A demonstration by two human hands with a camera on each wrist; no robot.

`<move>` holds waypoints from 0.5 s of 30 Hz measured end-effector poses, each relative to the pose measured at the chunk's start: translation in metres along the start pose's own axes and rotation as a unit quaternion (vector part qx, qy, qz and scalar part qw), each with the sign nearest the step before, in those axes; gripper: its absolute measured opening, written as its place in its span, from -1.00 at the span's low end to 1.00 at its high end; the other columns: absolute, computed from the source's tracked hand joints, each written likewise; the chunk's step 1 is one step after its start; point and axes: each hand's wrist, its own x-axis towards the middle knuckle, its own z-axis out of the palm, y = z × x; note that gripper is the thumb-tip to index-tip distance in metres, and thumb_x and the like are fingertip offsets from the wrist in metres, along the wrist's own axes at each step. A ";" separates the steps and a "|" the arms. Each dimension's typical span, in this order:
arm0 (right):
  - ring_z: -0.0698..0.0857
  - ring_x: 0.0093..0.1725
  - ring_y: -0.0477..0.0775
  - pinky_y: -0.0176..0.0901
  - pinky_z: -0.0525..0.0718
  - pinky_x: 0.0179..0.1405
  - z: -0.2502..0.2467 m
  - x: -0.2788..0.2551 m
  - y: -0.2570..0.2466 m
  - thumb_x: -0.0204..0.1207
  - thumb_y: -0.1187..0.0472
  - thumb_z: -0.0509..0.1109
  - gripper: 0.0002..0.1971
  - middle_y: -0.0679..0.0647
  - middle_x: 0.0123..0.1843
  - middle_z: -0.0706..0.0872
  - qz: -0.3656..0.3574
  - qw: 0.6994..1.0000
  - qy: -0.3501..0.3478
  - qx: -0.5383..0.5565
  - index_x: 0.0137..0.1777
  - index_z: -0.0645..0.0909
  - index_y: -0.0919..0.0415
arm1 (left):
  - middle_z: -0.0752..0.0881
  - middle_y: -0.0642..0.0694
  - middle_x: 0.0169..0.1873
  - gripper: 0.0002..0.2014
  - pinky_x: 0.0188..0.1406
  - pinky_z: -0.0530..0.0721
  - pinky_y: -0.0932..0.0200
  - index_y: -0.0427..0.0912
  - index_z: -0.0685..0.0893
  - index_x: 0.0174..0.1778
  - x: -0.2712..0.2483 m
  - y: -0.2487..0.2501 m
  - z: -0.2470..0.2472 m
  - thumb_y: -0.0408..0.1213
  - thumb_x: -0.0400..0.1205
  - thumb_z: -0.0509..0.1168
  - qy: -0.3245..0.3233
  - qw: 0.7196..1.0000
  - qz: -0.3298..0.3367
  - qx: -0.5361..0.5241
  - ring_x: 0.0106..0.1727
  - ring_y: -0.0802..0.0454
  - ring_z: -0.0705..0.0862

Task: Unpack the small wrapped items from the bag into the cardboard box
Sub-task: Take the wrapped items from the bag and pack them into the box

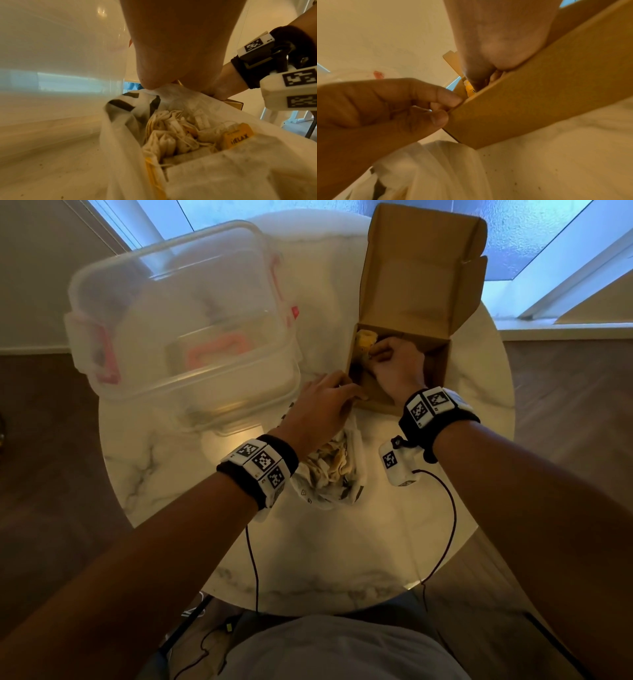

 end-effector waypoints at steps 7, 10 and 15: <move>0.66 -0.18 -0.33 -0.71 0.50 -0.21 -0.023 -0.022 -0.011 0.53 0.22 0.48 -0.90 -0.15 -0.11 0.77 -0.051 0.998 0.018 -0.017 0.02 0.76 0.08 | 0.64 -0.06 0.19 -0.76 0.17 0.62 -0.13 -0.06 0.69 0.26 -0.007 0.005 -0.018 -0.22 0.69 0.29 0.041 0.999 0.015 -0.023 0.19 -0.07 0.62; 0.67 -0.15 -0.29 -0.72 0.48 -0.20 -0.028 -0.044 -0.017 0.53 0.21 0.46 -0.89 -0.18 -0.11 0.77 -0.077 0.996 0.021 -0.030 0.00 0.78 0.06 | 0.63 0.01 0.19 -0.79 0.21 0.61 -0.01 -0.02 0.69 0.23 -0.022 0.004 -0.031 -0.24 0.69 0.32 0.054 0.997 0.007 -0.046 0.19 0.07 0.58; 0.71 -0.11 -0.27 -0.62 0.51 -0.10 -0.020 -0.091 -0.018 0.53 0.22 0.44 -0.88 -0.19 -0.11 0.79 -0.117 0.993 -0.001 -0.027 -0.02 0.79 0.04 | 0.67 -0.01 0.11 -0.84 0.13 0.62 0.14 -0.05 0.70 0.15 -0.066 -0.003 -0.048 -0.28 0.68 0.33 0.013 0.997 -0.021 -0.078 0.10 0.07 0.61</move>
